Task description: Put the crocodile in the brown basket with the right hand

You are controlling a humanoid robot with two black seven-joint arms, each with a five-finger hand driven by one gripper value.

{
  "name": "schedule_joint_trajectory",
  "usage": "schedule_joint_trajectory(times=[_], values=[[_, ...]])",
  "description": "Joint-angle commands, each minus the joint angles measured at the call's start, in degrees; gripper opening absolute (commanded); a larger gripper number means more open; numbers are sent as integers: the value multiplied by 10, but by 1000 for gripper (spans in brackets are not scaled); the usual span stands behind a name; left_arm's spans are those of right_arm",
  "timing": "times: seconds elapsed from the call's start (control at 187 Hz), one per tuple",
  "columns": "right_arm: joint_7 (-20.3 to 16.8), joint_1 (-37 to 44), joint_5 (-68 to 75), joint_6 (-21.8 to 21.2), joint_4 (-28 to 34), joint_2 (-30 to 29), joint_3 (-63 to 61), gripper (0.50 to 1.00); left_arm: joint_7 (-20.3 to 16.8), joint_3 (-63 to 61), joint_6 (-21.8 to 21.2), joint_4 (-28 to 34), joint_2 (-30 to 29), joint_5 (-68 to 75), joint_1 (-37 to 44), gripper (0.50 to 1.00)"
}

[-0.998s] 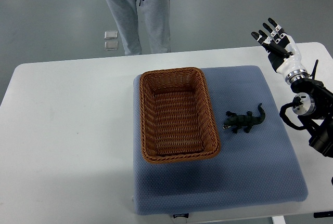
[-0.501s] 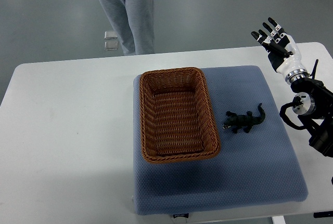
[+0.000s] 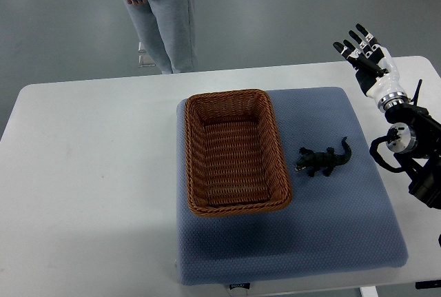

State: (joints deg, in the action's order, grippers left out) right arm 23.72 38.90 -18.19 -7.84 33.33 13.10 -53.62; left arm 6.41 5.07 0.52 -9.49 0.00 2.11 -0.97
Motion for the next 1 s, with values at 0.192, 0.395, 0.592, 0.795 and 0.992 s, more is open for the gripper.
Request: schedule_joint_trajectory(times=[0.192,0.395,0.592,0.795,0.992], values=[[-2,2,0,6,2,4,1,928,0,0,0,0,0,0,0,1000],[-2,1,0,6,4,5,1,928,0,0,0,0,0,0,0,1000],[-2,1,0,6,4,6,1,928,0,0,0,0,0,0,0,1000],[-2,1,-3,6,11,17,8,928,0,0,0,0,0,0,0,1000],[-4,5,-31,11,53,61,40,928,0,0,0,0,0,0,0,1000]])
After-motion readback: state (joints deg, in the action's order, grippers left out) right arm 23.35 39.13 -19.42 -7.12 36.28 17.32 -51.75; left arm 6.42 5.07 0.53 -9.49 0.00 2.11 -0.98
